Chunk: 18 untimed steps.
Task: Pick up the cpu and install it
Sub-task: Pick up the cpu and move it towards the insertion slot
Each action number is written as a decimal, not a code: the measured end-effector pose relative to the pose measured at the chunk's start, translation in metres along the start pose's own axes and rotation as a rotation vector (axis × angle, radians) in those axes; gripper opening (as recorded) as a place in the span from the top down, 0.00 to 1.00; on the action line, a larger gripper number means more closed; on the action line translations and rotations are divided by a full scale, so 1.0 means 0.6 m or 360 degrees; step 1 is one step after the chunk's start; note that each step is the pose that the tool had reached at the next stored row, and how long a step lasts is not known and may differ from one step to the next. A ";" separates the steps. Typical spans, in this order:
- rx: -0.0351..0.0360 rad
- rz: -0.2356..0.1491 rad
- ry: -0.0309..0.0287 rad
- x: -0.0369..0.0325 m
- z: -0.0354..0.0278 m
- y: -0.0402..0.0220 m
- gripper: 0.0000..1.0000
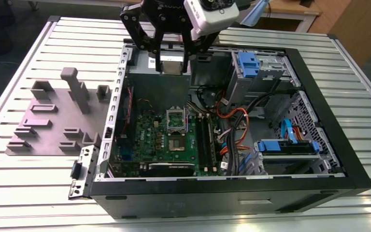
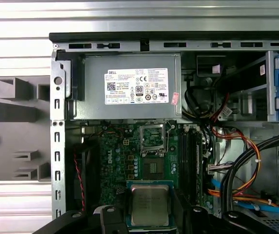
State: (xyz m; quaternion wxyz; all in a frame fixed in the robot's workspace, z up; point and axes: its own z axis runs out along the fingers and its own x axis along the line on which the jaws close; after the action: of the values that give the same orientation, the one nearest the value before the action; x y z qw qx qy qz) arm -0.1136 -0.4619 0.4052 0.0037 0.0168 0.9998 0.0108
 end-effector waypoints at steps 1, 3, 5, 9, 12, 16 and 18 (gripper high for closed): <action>0.0000 0.0000 0.00001 -0.001 0.000 0.000 0.53; 0.0000 0.0000 0.00000 -0.005 0.000 0.000 0.53; 0.0000 0.0000 0.00000 -0.010 0.000 0.000 0.53; 0.0000 0.0000 0.00000 -0.017 0.000 0.001 0.53; 0.0000 0.0000 0.00000 -0.020 0.000 0.001 0.53; 0.0000 0.0000 0.00000 -0.024 0.000 0.001 0.53; 0.0000 0.0000 0.00000 -0.027 0.000 0.001 0.53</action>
State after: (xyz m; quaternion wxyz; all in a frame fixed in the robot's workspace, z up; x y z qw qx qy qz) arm -0.0973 -0.4619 0.4052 0.0037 0.0168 0.9998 0.0108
